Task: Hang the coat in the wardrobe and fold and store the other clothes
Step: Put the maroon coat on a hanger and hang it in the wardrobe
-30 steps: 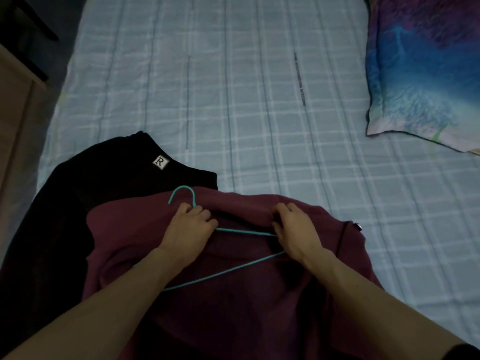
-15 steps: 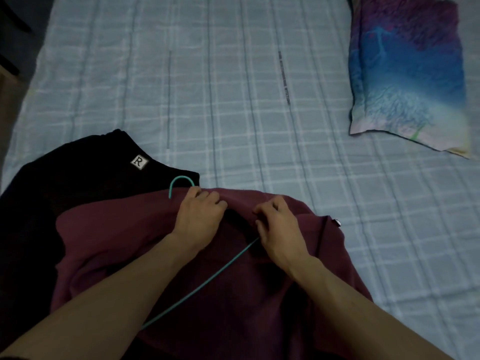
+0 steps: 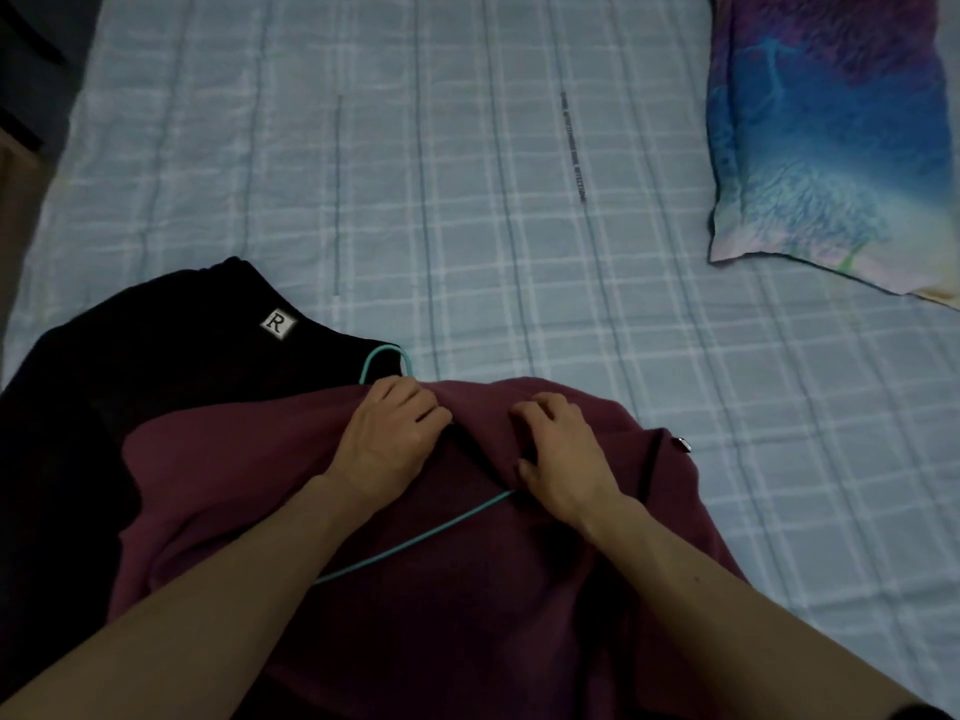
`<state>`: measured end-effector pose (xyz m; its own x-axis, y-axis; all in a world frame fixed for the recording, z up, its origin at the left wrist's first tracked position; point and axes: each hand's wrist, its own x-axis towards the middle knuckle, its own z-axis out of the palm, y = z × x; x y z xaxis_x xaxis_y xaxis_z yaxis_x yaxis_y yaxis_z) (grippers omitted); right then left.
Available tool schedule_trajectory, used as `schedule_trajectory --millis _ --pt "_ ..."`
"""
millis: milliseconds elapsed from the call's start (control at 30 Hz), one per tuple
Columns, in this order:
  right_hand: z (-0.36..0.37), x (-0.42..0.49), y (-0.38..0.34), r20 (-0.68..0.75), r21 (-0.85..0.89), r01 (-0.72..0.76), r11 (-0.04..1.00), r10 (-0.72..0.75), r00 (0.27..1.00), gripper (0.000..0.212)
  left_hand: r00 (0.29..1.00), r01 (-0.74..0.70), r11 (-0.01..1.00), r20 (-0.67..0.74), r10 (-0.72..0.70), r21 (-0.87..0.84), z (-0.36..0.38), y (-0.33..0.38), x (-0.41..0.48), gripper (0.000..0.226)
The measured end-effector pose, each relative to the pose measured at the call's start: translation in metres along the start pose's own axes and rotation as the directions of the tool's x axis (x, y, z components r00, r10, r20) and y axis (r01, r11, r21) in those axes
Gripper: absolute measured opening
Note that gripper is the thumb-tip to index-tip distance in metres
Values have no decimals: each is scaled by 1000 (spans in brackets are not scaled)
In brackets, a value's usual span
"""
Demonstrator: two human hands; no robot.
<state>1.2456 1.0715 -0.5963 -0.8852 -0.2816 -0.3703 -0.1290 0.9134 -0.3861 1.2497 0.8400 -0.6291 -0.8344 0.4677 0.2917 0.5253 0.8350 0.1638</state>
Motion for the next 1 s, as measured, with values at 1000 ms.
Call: schedule_trajectory --millis 1000 --pt "31 12 -93 182 -228 32 973 11 983 64 568 823 564 59 -821 -74 -124 -36 -206 32"
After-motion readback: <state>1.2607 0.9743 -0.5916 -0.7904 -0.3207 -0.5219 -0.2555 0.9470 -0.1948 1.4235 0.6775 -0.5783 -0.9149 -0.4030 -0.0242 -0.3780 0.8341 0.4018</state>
